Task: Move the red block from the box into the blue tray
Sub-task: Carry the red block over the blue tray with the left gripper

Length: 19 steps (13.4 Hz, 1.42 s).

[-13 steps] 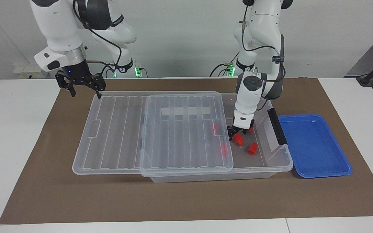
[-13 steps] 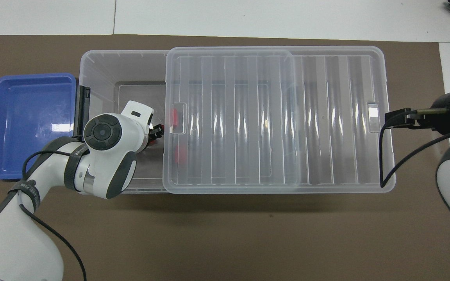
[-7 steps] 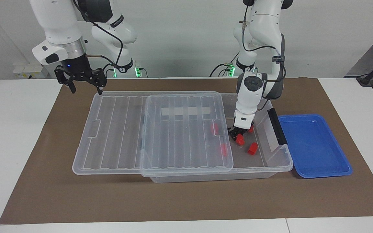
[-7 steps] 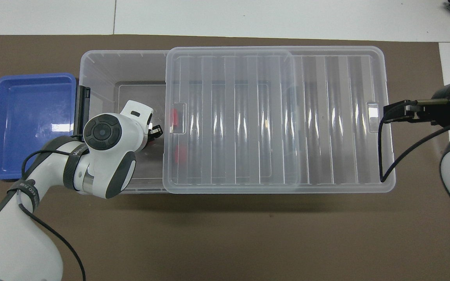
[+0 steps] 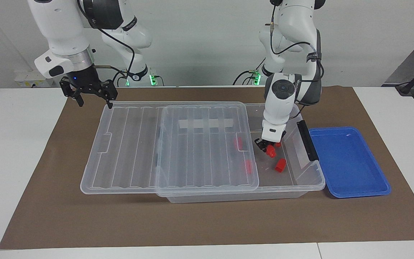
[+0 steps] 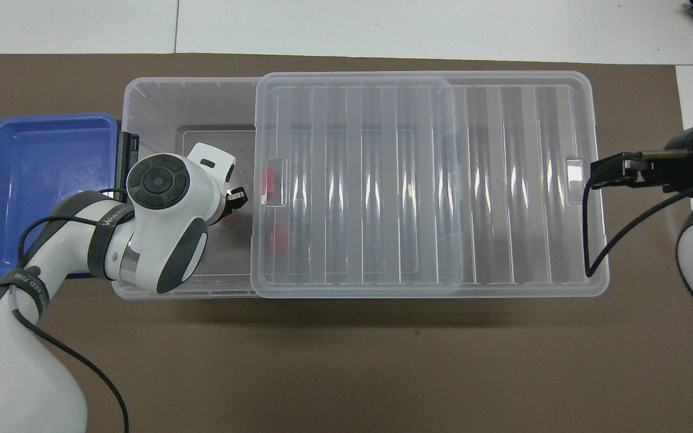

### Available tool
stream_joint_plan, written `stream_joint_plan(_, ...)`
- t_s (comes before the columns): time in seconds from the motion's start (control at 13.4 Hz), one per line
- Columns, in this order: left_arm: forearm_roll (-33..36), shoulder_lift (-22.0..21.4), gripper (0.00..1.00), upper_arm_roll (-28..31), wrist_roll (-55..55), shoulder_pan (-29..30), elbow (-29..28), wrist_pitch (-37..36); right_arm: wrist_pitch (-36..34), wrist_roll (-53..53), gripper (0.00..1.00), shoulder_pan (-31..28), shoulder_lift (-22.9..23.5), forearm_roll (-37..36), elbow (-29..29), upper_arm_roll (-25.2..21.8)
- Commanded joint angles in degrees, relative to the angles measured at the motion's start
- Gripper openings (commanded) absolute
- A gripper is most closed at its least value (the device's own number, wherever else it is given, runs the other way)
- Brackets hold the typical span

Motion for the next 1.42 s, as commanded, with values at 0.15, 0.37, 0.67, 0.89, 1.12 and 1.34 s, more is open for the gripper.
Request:
stream_joint_plan(0.15, 1.4, -0.9, 0.00, 1.3, 9.4, 1.8, 15.7, -21.4, -1.4, 0.8, 1.00, 0.4, -0.2, 1.2, 0.8, -0.2)
stream_joint_plan(0.37, 1.4, -1.5, 0.00, 1.3, 23.1, 8.8, 19.4, -25.9, -2.7, 0.9, 1.00, 5.7, -0.3, 1.2, 0.9, -5.9)
stream_joint_plan(0.67, 0.7, -1.9, 0.00, 1.3, 40.8, 19.7, 19.0, -22.3, -4.1, 1.2, 1.00, 7.5, -0.3, 1.1, 0.9, -6.8)
stream_joint_plan(0.89, 0.5, -2.8, 0.00, 1.3, 51.5, 26.6, 14.6, -14.3, -5.2, 1.1, 1.00, 7.0, -0.4, 1.1, 0.8, -6.7)
stream_joint_plan(1.12, 0.5, -5.2, 0.00, 1.3, 54.7, 29.3, 3.8, -2.6, -5.8, 1.1, 1.00, 6.7, -0.9, 1.2, 0.1, -6.7)
stream_joint_plan(1.34, -1.3, -4.9, 0.00, 1.3, 55.1, 30.5, -5.0, 8.8, -5.5, 1.1, 1.00, 6.4, -2.0, 1.7, -1.8, -6.7)
